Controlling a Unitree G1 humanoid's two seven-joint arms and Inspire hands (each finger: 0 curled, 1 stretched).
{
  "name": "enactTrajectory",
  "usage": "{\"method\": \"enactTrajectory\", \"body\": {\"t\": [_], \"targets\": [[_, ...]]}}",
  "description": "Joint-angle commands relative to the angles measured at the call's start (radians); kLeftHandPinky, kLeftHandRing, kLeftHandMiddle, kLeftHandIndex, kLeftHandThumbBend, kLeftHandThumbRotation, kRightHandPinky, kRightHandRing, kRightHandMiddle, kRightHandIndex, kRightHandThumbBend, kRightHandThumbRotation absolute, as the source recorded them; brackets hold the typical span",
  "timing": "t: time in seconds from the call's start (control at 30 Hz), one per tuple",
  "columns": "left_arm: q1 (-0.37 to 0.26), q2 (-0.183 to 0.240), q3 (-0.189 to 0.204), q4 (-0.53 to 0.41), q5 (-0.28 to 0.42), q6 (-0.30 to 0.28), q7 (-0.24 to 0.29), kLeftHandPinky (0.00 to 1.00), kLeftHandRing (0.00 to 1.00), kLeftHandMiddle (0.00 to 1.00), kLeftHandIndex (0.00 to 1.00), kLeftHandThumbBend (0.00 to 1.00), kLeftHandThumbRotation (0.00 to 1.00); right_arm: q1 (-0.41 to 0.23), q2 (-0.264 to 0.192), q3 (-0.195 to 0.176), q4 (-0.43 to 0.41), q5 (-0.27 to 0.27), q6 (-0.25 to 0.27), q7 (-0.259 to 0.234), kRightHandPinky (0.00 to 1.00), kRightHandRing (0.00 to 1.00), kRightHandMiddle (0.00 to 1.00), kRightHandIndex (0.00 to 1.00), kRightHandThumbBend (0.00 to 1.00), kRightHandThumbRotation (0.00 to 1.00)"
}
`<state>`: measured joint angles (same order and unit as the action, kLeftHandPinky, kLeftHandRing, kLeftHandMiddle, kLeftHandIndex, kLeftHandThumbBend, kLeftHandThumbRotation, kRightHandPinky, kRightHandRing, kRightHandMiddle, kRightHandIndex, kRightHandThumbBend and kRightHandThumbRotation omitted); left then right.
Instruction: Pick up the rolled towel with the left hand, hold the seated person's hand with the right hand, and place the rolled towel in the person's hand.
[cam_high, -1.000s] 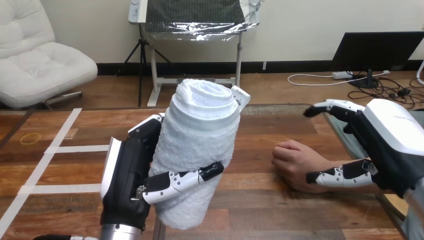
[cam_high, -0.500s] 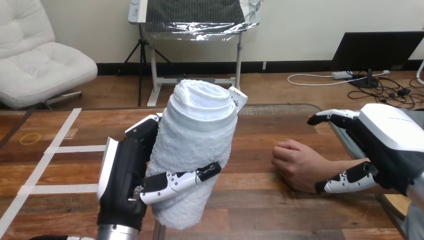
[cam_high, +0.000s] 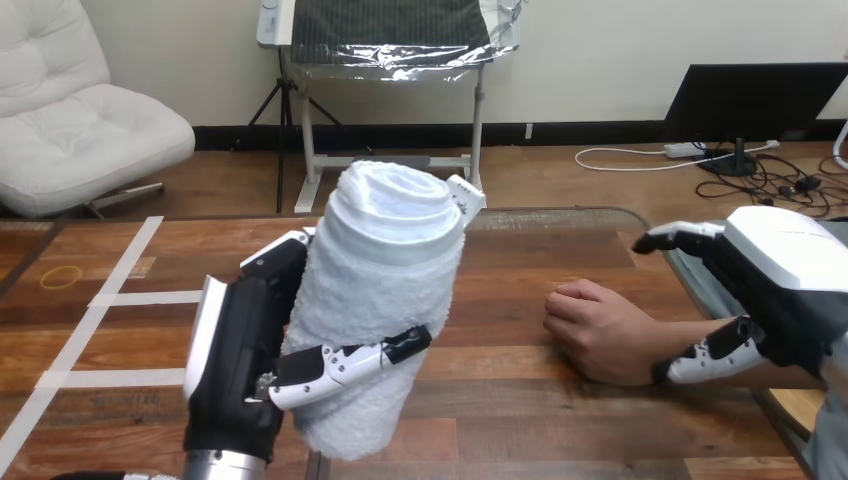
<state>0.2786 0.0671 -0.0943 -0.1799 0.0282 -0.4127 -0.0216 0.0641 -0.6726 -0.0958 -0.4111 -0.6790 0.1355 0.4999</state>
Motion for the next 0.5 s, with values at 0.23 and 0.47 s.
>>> {"method": "enactTrajectory", "body": {"t": [0.23,0.47], "targets": [[-0.035,0.0,0.03,-0.012,-0.022,-0.035,-0.014,0.35,0.39,0.46,0.52,0.58,0.0,-0.106,-0.065,0.039,0.091,-0.029,-0.021,0.002,0.8,0.88,0.87,0.82,0.84,0.0],[-0.034,0.003,0.039,-0.007,-0.025,-0.043,-0.023,0.37,0.4,0.46,0.53,0.58,0.0,-0.13,-0.084,0.062,0.135,-0.034,-0.02,0.009,0.81,0.89,0.87,0.83,0.83,0.0]]}}
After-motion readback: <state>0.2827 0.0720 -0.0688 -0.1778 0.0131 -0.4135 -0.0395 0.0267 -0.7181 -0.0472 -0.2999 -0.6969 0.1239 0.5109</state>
